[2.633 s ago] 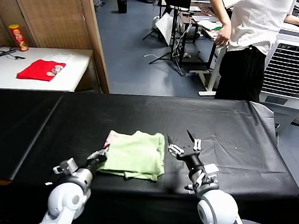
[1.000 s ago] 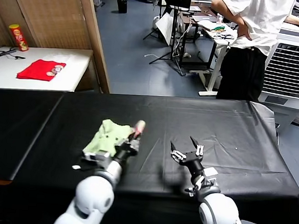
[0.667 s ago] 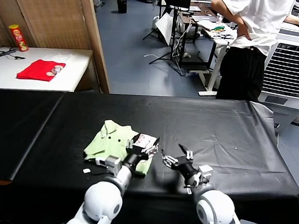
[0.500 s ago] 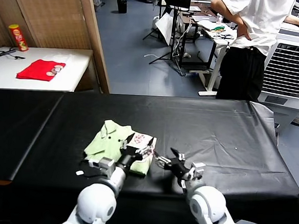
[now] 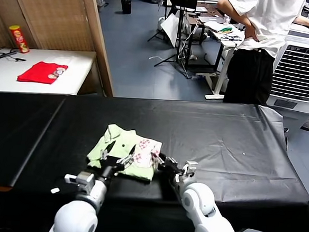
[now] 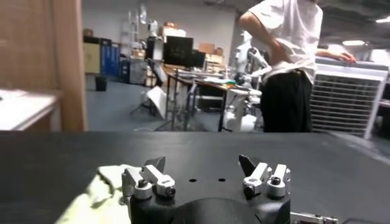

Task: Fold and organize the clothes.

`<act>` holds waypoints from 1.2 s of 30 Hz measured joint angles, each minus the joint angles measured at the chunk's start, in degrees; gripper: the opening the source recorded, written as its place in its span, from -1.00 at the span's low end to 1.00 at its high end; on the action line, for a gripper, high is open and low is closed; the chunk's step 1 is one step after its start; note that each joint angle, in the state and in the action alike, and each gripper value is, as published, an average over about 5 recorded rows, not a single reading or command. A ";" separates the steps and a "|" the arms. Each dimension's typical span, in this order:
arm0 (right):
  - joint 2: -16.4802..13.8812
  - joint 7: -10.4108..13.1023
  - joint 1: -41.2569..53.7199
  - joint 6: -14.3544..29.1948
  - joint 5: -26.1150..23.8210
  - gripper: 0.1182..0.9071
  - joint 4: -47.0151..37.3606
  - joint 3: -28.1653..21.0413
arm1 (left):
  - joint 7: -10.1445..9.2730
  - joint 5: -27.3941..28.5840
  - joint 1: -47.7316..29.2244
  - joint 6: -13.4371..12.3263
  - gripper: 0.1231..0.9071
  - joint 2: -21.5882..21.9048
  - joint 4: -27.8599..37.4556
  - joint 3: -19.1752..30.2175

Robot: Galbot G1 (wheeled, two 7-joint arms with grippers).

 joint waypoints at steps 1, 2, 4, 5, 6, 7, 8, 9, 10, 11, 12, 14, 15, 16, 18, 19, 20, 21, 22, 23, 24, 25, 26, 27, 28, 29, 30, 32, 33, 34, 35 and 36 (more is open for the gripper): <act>-0.20 -0.99 0.48 0.87 -1.53 -0.64 -0.65 -0.03 | -0.01 0.10 0.51 -0.37 0.72 -0.05 -0.03 -0.31; -0.46 -2.08 1.08 1.88 -3.37 -0.77 -1.40 -0.09 | -0.02 0.24 1.02 -0.74 0.72 -0.11 0.01 -0.60; -1.04 -3.97 2.46 4.07 -7.36 -0.95 -2.97 -0.28 | -0.02 0.64 1.91 -1.42 0.72 -0.21 0.19 -1.04; -1.39 -4.85 3.20 5.28 -9.54 -0.96 -3.74 -0.37 | -0.04 0.89 2.29 -1.75 0.72 -0.25 0.32 -1.22; -1.79 -5.66 3.90 6.53 -11.70 -0.96 -4.44 -0.40 | -0.06 1.14 2.63 -2.04 0.72 -0.30 0.45 -1.38; -2.22 -6.38 4.47 7.70 -13.55 -0.97 -4.99 -0.37 | -0.09 1.34 2.94 -2.32 0.72 -0.32 0.56 -1.54; -2.71 -7.11 4.90 8.79 -15.12 -0.95 -5.33 -0.30 | -0.14 1.48 3.24 -2.65 0.72 -0.31 0.69 -1.70; -3.26 -7.78 5.10 9.73 -16.34 -0.94 -5.43 -0.14 | -0.21 1.55 3.52 -3.02 0.72 -0.28 0.83 -1.86; -3.88 -8.35 5.04 10.55 -17.31 -0.89 -5.24 0.09 | -0.28 1.47 3.78 -3.51 0.72 -0.21 1.00 -2.02; -4.54 -8.77 4.72 11.25 -18.11 -0.80 -4.77 0.36 | -0.34 1.27 4.02 -4.17 0.72 -0.10 1.22 -2.18; -5.26 -9.01 4.10 11.95 -18.88 -0.71 -4.05 0.70 | -0.41 1.06 4.24 -4.90 0.72 0.04 1.49 -2.32; -6.77 -8.67 1.97 13.32 -20.48 -0.43 -1.90 1.60 | -0.38 0.70 4.63 -6.43 0.72 0.41 2.06 -2.49; -7.45 -8.15 0.47 13.97 -21.20 -0.30 -0.53 2.19 | -0.33 0.66 4.83 -7.21 0.72 0.65 2.37 -2.50; -8.02 -7.49 -1.26 14.61 -21.80 -0.18 1.02 2.87 | -0.29 0.82 5.04 -7.90 0.72 0.91 2.66 -2.47; -8.74 -5.90 -5.23 15.78 -22.65 0.12 4.50 4.52 | -0.38 1.30 5.51 -9.11 0.72 1.52 3.14 -2.35; -8.86 -4.93 -7.49 16.41 -22.90 0.25 6.42 5.55 | -0.58 1.55 5.74 -9.41 0.72 1.85 3.28 -2.29; -8.83 -3.85 -9.88 17.11 -23.06 0.40 8.36 6.68 | -0.83 1.72 6.04 -9.52 0.72 2.24 3.32 -2.25; -8.71 -2.75 -12.41 17.83 -23.20 0.50 10.28 7.89 | -1.11 1.74 6.36 -9.54 0.72 2.68 3.23 -2.24; -8.51 -1.71 -15.05 18.62 -23.44 0.58 12.16 9.13 | -1.43 1.64 6.68 -9.52 0.72 3.13 3.05 -2.26; -8.21 -0.75 -17.85 19.53 -23.85 0.66 14.05 10.42 | -1.75 1.48 7.08 -9.56 0.72 3.64 2.78 -2.32; -7.88 -0.03 -20.58 20.40 -24.33 0.69 15.76 11.63 | -2.04 1.31 7.58 -9.70 0.72 4.25 2.43 -2.42; -7.55 0.45 -23.20 21.15 -24.83 0.70 17.34 12.71 | -2.30 1.16 8.10 -9.88 0.72 4.88 2.04 -2.55; -7.19 0.86 -25.72 21.83 -25.33 0.72 18.79 13.72 | -2.52 1.03 8.67 -10.02 0.72 5.57 1.59 -2.71; -6.80 1.28 -28.16 22.38 -25.73 0.72 20.18 14.64 | -2.71 0.88 9.35 -10.14 0.72 6.33 1.08 -2.95; -6.44 1.67 -30.38 22.75 -26.00 0.72 21.46 15.38 | -2.86 0.71 10.07 -10.21 0.72 7.08 0.57 -3.24; -6.06 2.08 -32.48 23.03 -26.24 0.72 22.70 16.00 | -2.98 0.52 10.81 -10.28 0.72 7.78 0.05 -3.56; -5.71 2.52 -34.44 23.24 -26.48 0.72 23.87 16.51 | -3.13 0.32 11.64 -10.33 0.72 8.42 -0.49 -3.94; -5.10 3.40 -37.85 23.50 -27.01 0.72 26.01 17.19 | -3.39 -0.02 13.39 -10.42 0.72 9.42 -1.42 -4.72; -4.87 3.88 -39.35 23.56 -27.26 0.72 26.96 17.44 | -3.47 -0.17 14.37 -10.47 0.72 9.78 -1.84 -5.13; -4.68 4.40 -40.74 23.57 -27.45 0.72 27.82 17.65 | -3.53 -0.32 15.39 -10.54 0.72 10.09 -2.23 -5.55; -4.53 4.99 -42.05 23.53 -27.60 0.72 28.65 17.83 | -3.54 -0.51 16.43 -10.62 0.72 10.33 -2.59 -5.96; -4.42 5.62 -43.37 23.47 -27.71 0.72 29.50 17.98 | -3.55 -0.77 17.55 -10.73 0.72 10.52 -2.99 -6.42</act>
